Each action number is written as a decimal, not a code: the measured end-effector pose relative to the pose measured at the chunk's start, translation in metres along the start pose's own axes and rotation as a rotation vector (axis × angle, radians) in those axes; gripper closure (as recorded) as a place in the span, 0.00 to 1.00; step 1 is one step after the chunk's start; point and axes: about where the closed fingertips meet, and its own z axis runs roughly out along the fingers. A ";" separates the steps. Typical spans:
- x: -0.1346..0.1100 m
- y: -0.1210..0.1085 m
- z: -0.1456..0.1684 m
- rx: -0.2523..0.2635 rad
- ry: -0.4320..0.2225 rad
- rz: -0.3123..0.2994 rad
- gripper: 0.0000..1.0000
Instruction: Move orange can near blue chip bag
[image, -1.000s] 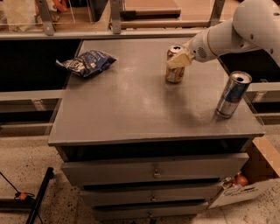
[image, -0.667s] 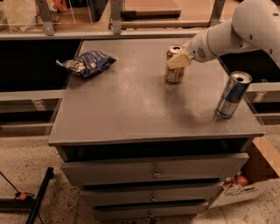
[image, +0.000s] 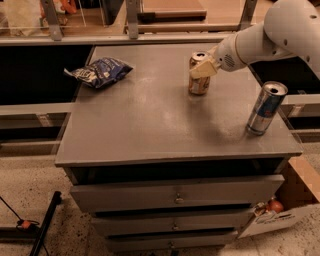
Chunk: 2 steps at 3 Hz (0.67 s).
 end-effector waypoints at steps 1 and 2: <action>-0.009 -0.005 0.010 0.000 0.003 -0.023 1.00; -0.032 -0.022 0.025 0.039 0.024 -0.078 1.00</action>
Offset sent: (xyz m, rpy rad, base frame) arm 0.0761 0.0373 0.0330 -0.1550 -0.1184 0.0109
